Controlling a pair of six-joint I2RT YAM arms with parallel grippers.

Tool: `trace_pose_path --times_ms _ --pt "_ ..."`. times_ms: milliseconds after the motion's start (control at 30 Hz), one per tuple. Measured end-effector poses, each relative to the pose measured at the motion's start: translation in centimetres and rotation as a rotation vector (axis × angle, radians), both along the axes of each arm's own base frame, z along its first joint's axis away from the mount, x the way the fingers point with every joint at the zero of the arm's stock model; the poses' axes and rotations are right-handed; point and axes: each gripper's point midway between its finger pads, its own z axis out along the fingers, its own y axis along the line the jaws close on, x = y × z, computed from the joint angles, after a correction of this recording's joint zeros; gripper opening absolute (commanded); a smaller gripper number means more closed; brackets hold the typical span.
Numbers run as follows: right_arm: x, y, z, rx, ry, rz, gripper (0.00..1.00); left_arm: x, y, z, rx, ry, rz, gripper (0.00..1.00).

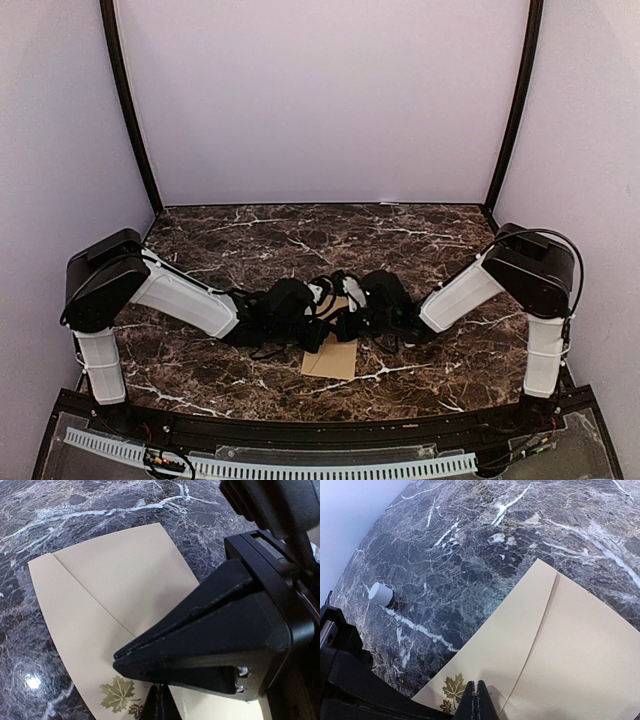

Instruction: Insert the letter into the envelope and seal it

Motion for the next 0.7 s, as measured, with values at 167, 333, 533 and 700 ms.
trace_pose_path --times_ms 167,333,533,700 --pt "0.4 -0.3 -0.4 -0.015 -0.004 -0.024 0.0 0.0 0.0 0.0 0.003 -0.002 0.0 0.0" --pt "0.6 -0.2 -0.5 -0.004 -0.01 -0.034 0.0 -0.2 0.0 -0.1 0.006 -0.002 -0.003 0.0" --pt "0.7 -0.5 -0.6 0.007 -0.014 -0.059 0.0 -1.0 -0.4 -0.1 0.04 -0.015 -0.009 0.0" --pt "0.7 -0.6 -0.6 0.01 -0.023 -0.069 0.0 -2.3 -0.6 -0.1 0.066 -0.026 0.002 0.0"
